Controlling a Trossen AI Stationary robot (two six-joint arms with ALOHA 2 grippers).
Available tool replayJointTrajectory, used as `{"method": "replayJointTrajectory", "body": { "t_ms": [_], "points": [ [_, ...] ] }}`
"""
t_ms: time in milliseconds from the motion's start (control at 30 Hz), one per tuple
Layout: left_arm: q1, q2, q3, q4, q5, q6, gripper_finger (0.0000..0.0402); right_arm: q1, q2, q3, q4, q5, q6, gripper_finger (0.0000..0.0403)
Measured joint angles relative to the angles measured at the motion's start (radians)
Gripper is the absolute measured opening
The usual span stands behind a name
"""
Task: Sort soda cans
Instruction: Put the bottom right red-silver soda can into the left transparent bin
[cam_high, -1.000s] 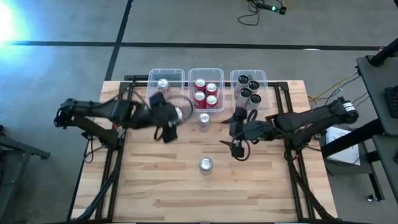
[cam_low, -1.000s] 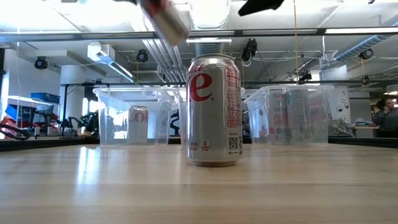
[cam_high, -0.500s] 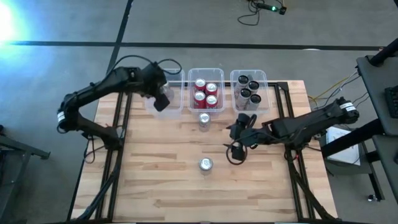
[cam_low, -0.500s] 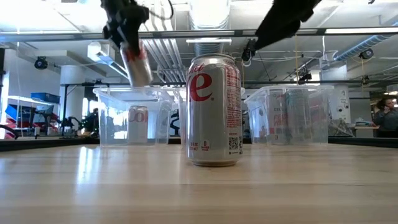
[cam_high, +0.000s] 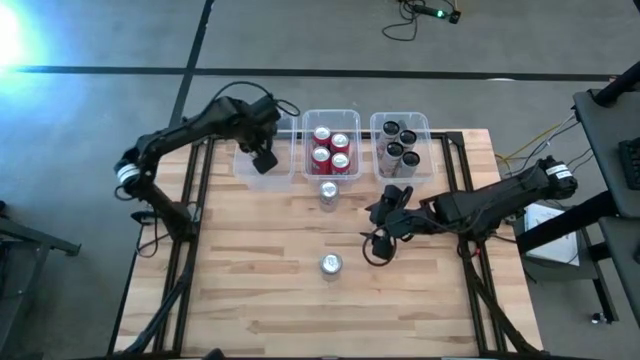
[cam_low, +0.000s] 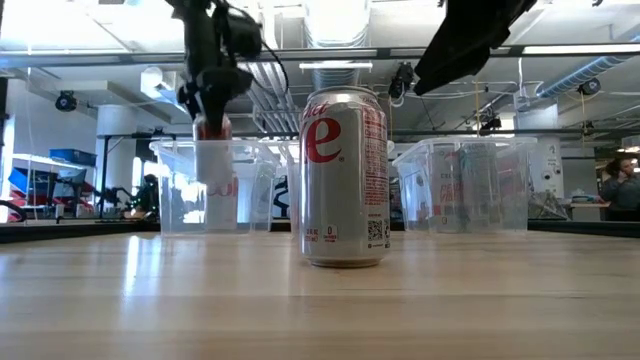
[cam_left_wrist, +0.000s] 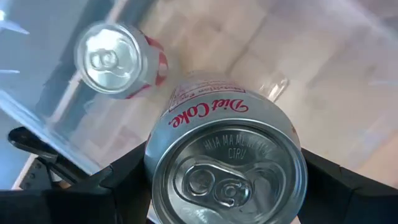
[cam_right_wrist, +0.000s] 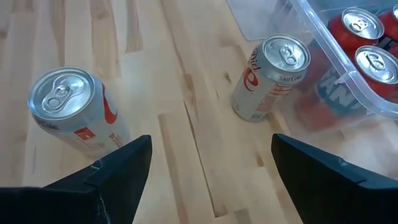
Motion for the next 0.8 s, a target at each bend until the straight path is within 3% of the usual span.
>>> {"method": "replayJointTrajectory", "body": {
  "t_ms": [367, 800],
  "points": [
    [0.052, 0.111, -0.002, -0.007, 0.074, 0.068, 0.0281, 0.041, 0.000, -0.006, -0.004, -0.005, 0.037, 0.0325],
    [0.089, 0.111, -0.104, 0.095, 0.076, 0.023, 0.0281, 0.041, 0.000, -0.011, -0.004, -0.005, 0.037, 0.0319]
  ]
}}
